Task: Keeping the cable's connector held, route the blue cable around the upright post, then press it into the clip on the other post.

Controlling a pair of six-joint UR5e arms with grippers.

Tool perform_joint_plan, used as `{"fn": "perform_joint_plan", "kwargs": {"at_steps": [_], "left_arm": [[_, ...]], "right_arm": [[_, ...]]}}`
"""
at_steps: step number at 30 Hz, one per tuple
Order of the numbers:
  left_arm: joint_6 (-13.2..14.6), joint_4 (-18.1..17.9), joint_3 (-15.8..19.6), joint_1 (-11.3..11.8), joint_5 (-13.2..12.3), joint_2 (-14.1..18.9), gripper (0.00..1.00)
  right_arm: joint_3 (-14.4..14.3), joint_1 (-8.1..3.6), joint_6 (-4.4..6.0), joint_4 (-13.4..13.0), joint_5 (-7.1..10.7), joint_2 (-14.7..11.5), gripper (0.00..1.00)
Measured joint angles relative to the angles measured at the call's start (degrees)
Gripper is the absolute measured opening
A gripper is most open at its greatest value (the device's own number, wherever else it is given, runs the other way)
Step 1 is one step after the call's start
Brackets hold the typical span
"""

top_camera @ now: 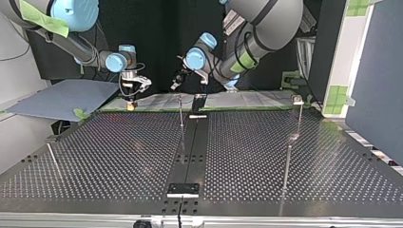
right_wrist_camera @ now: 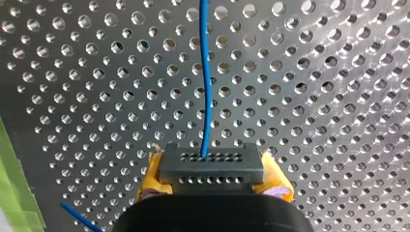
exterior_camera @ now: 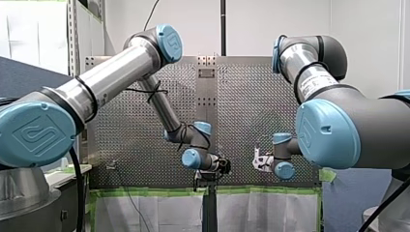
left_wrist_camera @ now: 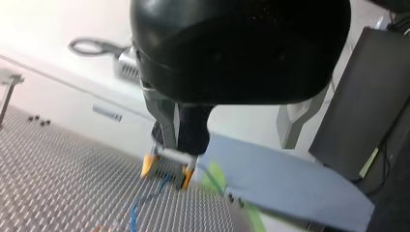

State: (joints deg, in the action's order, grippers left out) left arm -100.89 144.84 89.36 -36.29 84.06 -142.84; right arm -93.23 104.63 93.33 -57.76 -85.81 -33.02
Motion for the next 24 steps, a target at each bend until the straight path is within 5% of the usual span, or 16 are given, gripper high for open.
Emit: {"fn": "perform_joint_plan", "kwargs": {"at_steps": [8,24], "left_arm": [[0.0,0.1,0.0,-3.2,0.3,0.0,1.0],[-0.2,4.5,0.0,-3.6,7.3,0.0,1.0]], "right_arm": [[0.0,0.09,0.0,0.0,0.01,0.0,0.0],[0.0,0.07,-0.02,0.1,0.01,0.1,0.0]]}}
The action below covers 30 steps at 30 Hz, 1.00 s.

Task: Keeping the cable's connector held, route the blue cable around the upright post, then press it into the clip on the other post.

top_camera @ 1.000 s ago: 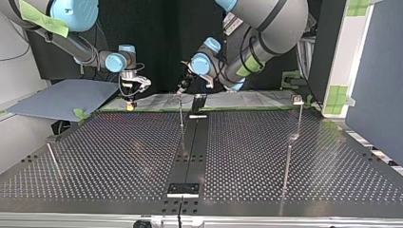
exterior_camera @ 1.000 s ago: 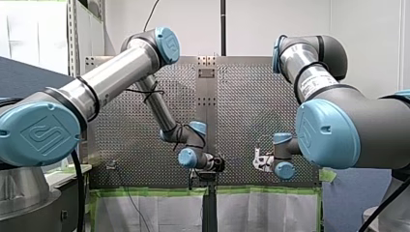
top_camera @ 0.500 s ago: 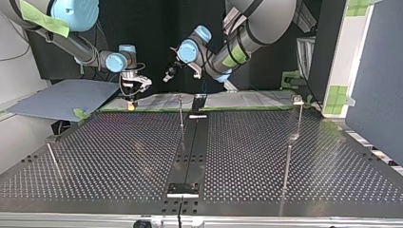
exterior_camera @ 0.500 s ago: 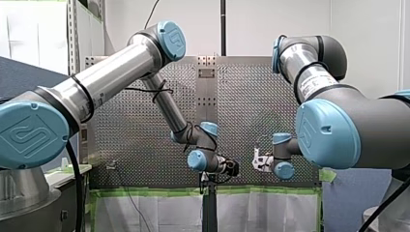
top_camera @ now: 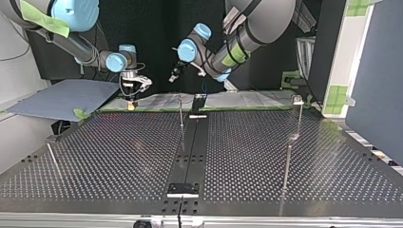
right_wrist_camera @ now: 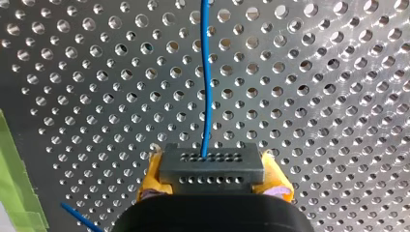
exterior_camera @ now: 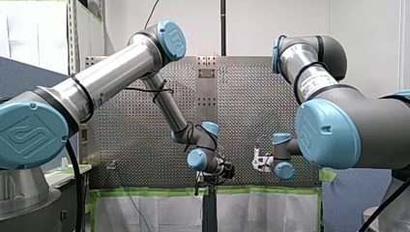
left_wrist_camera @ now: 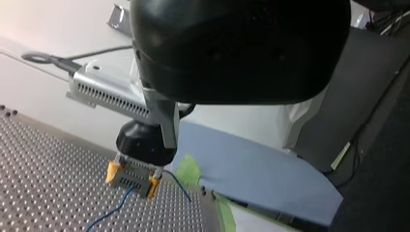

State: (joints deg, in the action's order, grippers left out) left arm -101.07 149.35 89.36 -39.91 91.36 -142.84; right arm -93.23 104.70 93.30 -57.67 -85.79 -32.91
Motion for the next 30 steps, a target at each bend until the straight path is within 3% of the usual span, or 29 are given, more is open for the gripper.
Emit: {"fn": "perform_joint_plan", "kwargs": {"at_steps": [11,30], "left_arm": [[0.0,-0.6,0.0,0.3,5.7,0.0,1.0],[0.1,-8.6,0.0,2.1,14.8,0.0,1.0]], "right_arm": [[0.0,-0.27,0.39,-0.1,0.0,0.1,0.0],[0.0,0.02,0.41,-0.1,0.53,0.3,0.0]]}}
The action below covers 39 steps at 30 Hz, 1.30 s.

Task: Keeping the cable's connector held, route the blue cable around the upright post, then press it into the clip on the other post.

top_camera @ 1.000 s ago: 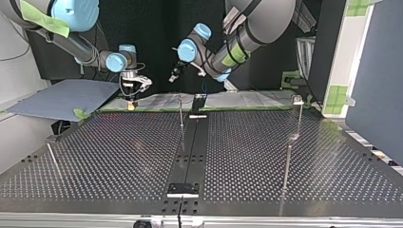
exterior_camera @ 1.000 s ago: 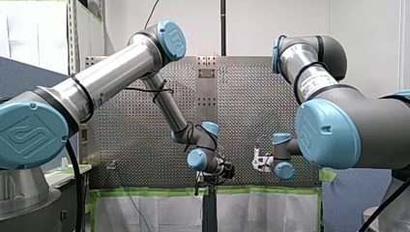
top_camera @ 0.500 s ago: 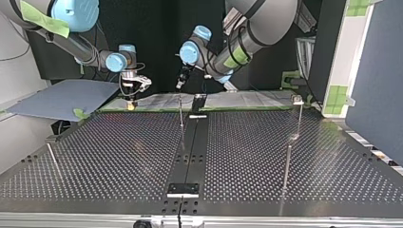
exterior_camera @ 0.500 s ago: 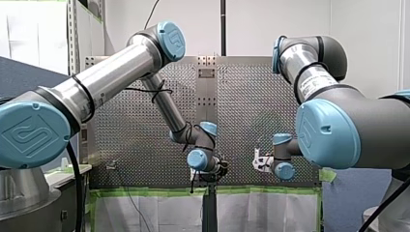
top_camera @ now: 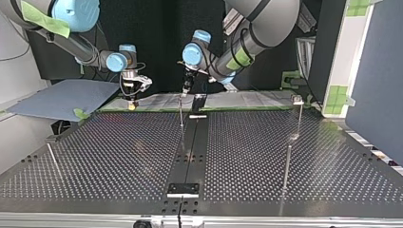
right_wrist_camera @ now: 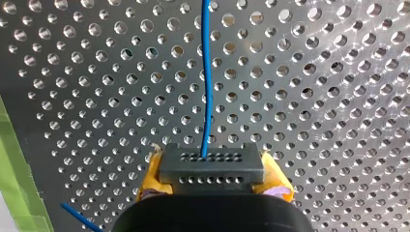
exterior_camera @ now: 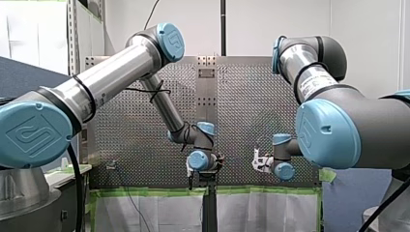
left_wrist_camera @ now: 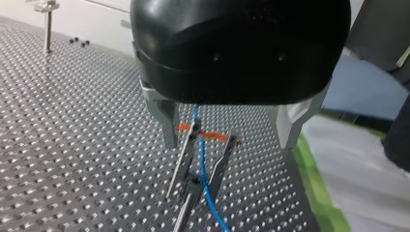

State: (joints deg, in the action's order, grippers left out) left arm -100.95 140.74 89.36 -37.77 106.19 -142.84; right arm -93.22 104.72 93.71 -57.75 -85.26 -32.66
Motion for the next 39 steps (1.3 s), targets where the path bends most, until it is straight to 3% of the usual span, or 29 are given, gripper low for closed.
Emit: {"fn": "perform_joint_plan", "kwargs": {"at_steps": [15,39], "left_arm": [[0.1,-0.3,0.0,-0.5,6.8,0.0,1.0],[-0.1,-0.4,0.0,-0.1,6.7,0.0,1.0]], "right_arm": [[0.0,-0.29,0.0,-0.2,0.0,0.2,0.0],[0.0,-0.3,0.0,-0.2,0.0,0.3,0.0]]}}
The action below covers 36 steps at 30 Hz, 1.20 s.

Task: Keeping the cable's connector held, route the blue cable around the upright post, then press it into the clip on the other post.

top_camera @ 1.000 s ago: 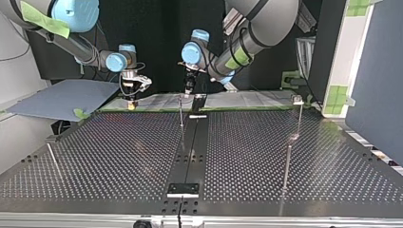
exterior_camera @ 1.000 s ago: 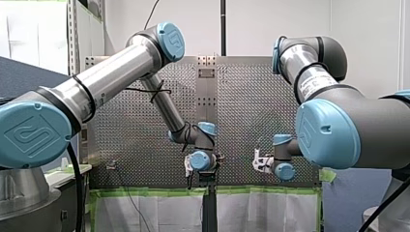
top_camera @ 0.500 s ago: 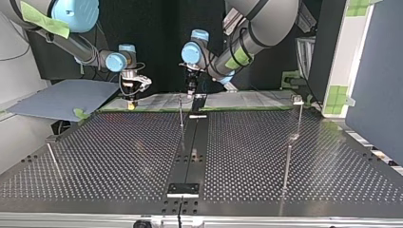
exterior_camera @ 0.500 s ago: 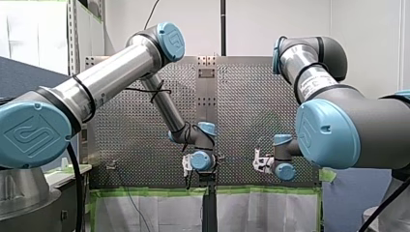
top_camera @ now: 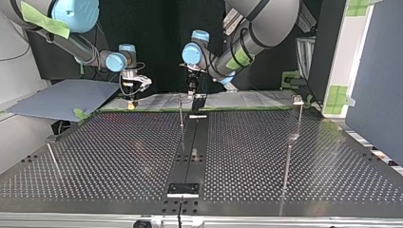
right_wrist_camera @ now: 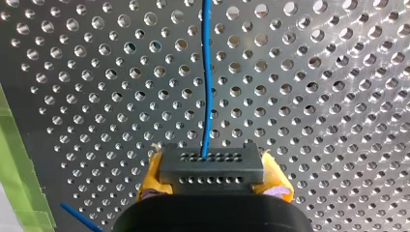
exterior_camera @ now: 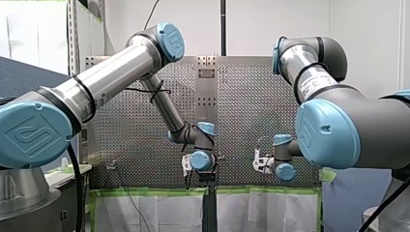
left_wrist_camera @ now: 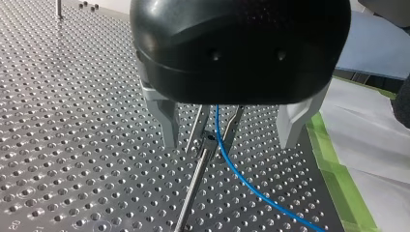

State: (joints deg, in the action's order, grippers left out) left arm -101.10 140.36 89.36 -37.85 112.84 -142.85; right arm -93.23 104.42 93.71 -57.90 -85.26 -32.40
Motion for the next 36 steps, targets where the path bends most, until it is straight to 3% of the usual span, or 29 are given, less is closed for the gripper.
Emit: {"fn": "perform_joint_plan", "kwargs": {"at_steps": [13,23,30,36], "left_arm": [[-0.8,-0.8,1.1,-0.2,-0.6,0.9,1.0],[-1.1,-5.6,6.0,-2.0,-0.1,5.7,1.0],[-3.4,-9.1,9.5,-3.4,0.5,9.2,1.0],[-4.7,-10.2,12.4,-3.9,0.6,12.0,1.0]], "right_arm": [[0.0,-0.21,0.39,0.0,0.0,0.1,0.0],[0.0,-0.31,0.44,0.2,-0.02,0.2,0.0],[0.0,-0.34,0.42,0.8,-0.2,0.2,0.0],[0.0,-0.41,1.3,1.2,-0.11,0.3,0.0]]}}
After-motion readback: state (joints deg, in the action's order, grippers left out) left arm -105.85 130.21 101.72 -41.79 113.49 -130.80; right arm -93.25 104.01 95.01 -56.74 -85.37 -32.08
